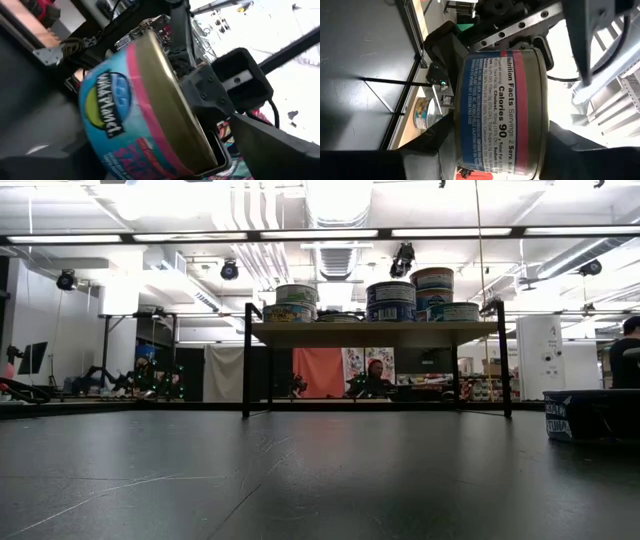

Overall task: Stack canned seafood by type on shelf
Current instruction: Stack the blue pink tuna can on top of the blue pink tuna can on the shelf

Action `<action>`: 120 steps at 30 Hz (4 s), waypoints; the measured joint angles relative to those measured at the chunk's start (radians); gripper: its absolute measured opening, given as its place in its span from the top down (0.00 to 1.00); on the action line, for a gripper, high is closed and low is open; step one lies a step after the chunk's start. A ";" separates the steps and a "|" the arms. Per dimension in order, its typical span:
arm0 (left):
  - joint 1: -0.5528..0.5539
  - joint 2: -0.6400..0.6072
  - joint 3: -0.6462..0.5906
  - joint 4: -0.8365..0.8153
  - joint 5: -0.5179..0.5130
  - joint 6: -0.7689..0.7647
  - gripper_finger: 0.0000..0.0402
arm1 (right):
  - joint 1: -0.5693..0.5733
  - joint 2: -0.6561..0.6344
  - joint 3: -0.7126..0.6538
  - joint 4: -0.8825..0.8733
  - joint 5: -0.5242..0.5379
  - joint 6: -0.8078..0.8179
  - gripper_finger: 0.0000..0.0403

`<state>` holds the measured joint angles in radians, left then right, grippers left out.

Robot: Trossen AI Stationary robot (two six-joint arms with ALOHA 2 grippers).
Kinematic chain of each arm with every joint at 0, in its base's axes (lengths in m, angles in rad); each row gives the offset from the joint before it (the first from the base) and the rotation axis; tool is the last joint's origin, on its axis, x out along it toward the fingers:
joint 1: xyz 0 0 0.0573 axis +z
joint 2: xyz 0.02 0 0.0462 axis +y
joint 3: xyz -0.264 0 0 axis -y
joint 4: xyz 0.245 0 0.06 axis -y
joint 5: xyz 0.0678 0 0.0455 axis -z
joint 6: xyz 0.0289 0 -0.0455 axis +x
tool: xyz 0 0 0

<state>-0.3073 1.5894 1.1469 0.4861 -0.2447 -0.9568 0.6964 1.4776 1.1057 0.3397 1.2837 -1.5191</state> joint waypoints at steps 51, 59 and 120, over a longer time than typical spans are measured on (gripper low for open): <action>0.059 -0.342 0.000 -0.930 -0.527 1.000 0.13 | -0.791 -0.304 0.309 -1.319 -0.249 0.932 0.55; 0.065 -0.363 -0.004 -0.982 -0.533 0.956 0.13 | -0.958 -0.301 0.307 -1.219 -0.443 0.794 0.55; 0.065 -0.360 -0.018 -1.072 -0.531 0.760 0.13 | -1.159 -0.226 0.346 -1.202 -0.628 0.747 0.46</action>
<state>-0.2420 1.2289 1.1286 -0.5861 -0.7757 -0.1967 -0.4629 1.2514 1.4517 -0.8619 0.6561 -0.7722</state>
